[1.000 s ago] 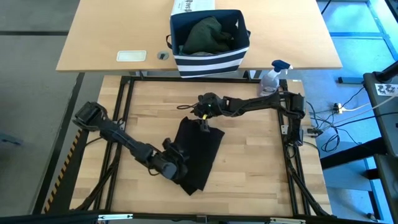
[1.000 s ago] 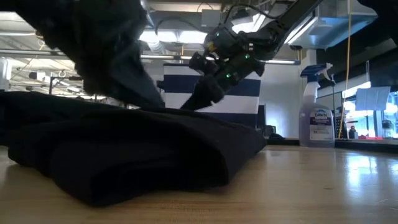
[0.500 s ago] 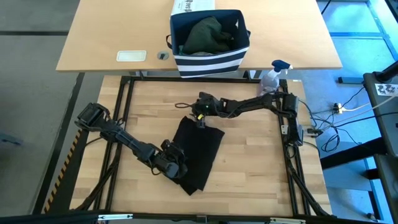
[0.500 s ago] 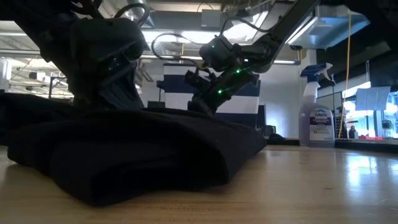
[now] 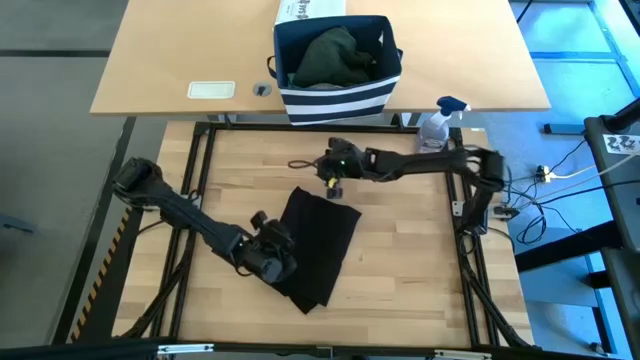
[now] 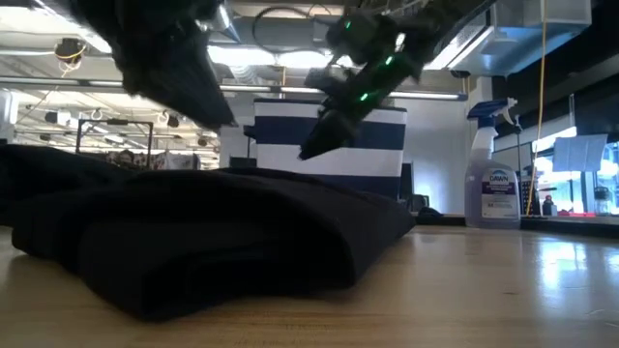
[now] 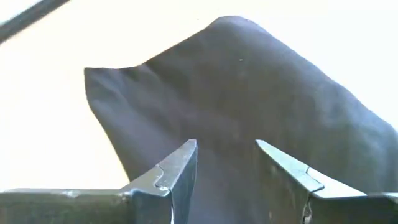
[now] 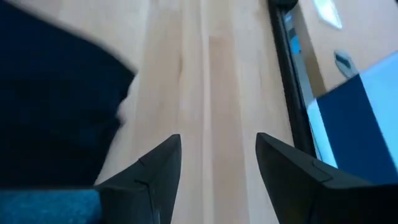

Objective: Fold Laundry from Bin
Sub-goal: Fold the black shirt

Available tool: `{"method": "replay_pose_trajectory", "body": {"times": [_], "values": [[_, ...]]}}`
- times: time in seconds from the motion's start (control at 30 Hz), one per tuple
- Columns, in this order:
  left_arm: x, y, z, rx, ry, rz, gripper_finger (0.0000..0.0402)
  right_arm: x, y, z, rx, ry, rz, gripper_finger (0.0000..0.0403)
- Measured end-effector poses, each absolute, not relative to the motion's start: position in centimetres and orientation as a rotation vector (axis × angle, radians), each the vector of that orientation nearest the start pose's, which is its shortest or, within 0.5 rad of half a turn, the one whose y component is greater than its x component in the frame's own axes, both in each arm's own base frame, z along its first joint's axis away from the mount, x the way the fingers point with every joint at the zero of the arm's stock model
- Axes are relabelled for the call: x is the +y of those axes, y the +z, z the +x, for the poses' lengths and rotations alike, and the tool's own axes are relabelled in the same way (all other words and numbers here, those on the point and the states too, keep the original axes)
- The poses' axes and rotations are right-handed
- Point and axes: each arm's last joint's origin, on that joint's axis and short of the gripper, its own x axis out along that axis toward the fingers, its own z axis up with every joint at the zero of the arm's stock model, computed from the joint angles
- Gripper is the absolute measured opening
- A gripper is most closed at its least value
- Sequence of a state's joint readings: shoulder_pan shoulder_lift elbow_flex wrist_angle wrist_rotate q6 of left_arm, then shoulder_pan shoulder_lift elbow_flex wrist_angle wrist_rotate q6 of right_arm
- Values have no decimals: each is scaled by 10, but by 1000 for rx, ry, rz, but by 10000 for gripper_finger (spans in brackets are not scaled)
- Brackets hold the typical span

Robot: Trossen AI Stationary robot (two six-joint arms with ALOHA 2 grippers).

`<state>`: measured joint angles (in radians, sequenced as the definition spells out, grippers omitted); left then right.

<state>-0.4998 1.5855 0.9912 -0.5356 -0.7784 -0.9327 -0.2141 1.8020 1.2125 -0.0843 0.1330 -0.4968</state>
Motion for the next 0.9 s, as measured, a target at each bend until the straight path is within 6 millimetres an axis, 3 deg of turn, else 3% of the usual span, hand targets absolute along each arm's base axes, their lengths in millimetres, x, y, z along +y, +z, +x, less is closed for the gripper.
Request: {"method": "replay_pose_trajectory", "body": {"times": [0.17, 0.37, 0.5, 0.67, 0.73, 0.9], "values": [[-124, 209, 269, 767, 629, -134, 152, -46, 227, 365, 865, -50, -383, 207], [-123, 195, 260, 816, 623, -102, 152, 13, 208, 366, 875, 115, -248, 203], [-124, 187, 258, 866, 566, -125, 127, 43, 199, 369, 856, 129, -221, 165], [-127, 185, 257, 918, 513, -162, 29, 61, 199, 367, 846, 164, -151, 52], [-129, 185, 257, 923, 501, -167, 9, 66, 200, 366, 844, 180, -121, 14], [-129, 186, 255, 900, 520, -133, 2, 72, 185, 371, 871, 172, -81, 15]]}}
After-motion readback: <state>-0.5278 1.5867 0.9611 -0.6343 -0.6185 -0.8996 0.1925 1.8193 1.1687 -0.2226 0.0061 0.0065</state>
